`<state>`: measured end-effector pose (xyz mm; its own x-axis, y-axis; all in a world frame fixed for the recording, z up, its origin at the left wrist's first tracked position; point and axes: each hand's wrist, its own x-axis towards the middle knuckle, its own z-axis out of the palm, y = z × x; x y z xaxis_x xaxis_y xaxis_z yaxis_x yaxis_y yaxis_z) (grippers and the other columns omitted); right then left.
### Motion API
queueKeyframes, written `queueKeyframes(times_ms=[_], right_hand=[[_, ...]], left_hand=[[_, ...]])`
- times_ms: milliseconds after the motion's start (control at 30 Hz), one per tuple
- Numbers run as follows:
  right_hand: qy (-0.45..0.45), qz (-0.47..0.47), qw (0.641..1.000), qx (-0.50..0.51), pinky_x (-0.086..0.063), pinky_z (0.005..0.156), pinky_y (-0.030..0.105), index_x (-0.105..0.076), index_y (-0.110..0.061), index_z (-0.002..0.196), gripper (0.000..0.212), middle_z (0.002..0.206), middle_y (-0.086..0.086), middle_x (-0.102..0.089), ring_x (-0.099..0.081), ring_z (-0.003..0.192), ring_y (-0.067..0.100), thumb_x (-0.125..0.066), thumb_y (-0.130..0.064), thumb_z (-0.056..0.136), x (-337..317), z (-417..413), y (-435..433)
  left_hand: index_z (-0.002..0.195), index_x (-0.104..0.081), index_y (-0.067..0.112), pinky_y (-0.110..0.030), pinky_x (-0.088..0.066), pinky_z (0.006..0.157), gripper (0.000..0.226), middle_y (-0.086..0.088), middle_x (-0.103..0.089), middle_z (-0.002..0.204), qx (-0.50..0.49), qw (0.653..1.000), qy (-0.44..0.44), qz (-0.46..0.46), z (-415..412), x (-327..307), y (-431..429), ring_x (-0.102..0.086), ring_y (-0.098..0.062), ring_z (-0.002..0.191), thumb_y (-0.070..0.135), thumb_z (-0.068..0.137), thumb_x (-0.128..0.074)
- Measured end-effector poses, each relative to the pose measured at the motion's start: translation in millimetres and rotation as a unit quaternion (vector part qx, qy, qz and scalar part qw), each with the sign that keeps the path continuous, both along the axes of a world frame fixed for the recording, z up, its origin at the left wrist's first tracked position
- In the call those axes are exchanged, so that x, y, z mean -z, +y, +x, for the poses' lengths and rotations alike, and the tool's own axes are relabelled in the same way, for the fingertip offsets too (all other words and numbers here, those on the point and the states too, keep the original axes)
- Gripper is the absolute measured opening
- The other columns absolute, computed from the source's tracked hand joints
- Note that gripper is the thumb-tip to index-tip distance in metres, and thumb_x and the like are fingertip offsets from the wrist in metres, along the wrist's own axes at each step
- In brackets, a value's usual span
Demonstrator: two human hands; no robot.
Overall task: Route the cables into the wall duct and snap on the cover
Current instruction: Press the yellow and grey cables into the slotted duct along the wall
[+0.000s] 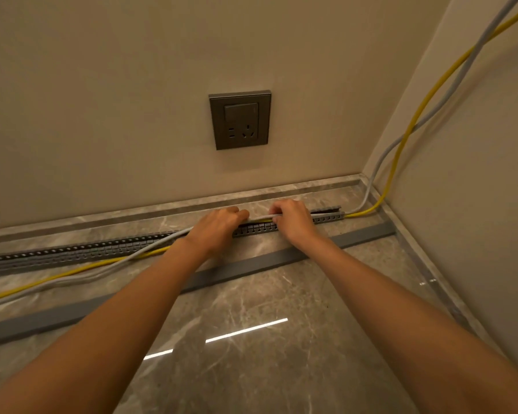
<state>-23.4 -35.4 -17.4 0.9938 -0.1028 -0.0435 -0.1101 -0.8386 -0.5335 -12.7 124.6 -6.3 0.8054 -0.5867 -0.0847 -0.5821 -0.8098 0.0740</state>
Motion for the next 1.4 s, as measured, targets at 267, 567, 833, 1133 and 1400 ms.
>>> queueKeyframes(times_ms=[267, 567, 833, 1133, 1400], right_hand=[[-0.005, 0.037, 0.999, 0.023, -0.046, 0.098, 0.03, -0.07, -0.002, 0.109, 0.023, 0.115, 0.017, -0.068, -0.062, 0.108, 0.027, -0.057, -0.003, 0.091, 5.1, -2.0, -6.9], [-0.063, -0.016, 0.998, 0.015, -0.039, 0.098, 0.025, -0.067, 0.0, 0.107, 0.021, 0.114, 0.011, -0.059, -0.051, 0.112, 0.024, -0.059, -0.002, 0.088, 8.6, -19.7, -11.3], [-0.054, -0.127, 0.99, -0.002, -0.045, 0.083, 0.036, -0.069, -0.005, 0.101, 0.02, 0.111, 0.011, -0.062, -0.056, 0.106, 0.027, -0.052, -0.001, 0.09, 2.7, -20.1, -13.7], [-0.025, -0.182, 0.983, -0.016, -0.048, 0.084, 0.037, -0.061, -0.006, 0.108, 0.023, 0.116, 0.012, -0.062, -0.059, 0.106, 0.03, -0.048, 0.002, 0.091, 2.3, -23.8, -10.5], [-0.009, -0.176, 0.984, -0.033, -0.044, 0.094, 0.038, -0.062, -0.002, 0.118, 0.032, 0.123, 0.017, -0.058, -0.053, 0.115, 0.032, -0.042, 0.006, 0.093, -1.3, -23.9, -13.4]], left_hand=[[0.108, -0.051, 0.006, -0.037, -0.03, 0.063, 0.016, -0.016, -0.053, 0.113, -0.054, 0.997, -0.053, -0.008, -3.3, 2.2, -4.6, -0.055, -0.038, 0.097, 0.007, 0.092, -0.047], [0.072, -0.067, -0.003, -0.037, -0.048, 0.047, 0.011, -0.022, -0.063, 0.069, 0.025, 0.996, -0.09, 0.0, -13.5, 1.5, -5.4, -0.061, -0.039, 0.062, -0.006, 0.064, -0.075], [0.109, -0.058, 0.006, -0.041, -0.044, 0.077, 0.022, -0.014, -0.058, 0.114, 0.001, 0.997, -0.058, 0.049, -8.5, -4.4, -20.8, -0.057, -0.034, 0.102, 0.011, 0.094, -0.043], [0.115, -0.055, 0.001, -0.039, -0.046, 0.084, 0.024, -0.016, -0.052, 0.121, -0.034, 0.996, -0.057, 0.062, -10.9, -1.3, -39.5, -0.054, -0.032, 0.109, 0.006, 0.095, -0.043], [0.119, -0.058, 0.006, -0.037, -0.047, 0.082, 0.028, -0.013, -0.056, 0.119, -0.071, 0.994, -0.051, 0.063, -19.8, 5.8, -45.6, -0.054, -0.029, 0.107, 0.006, 0.093, -0.046]])
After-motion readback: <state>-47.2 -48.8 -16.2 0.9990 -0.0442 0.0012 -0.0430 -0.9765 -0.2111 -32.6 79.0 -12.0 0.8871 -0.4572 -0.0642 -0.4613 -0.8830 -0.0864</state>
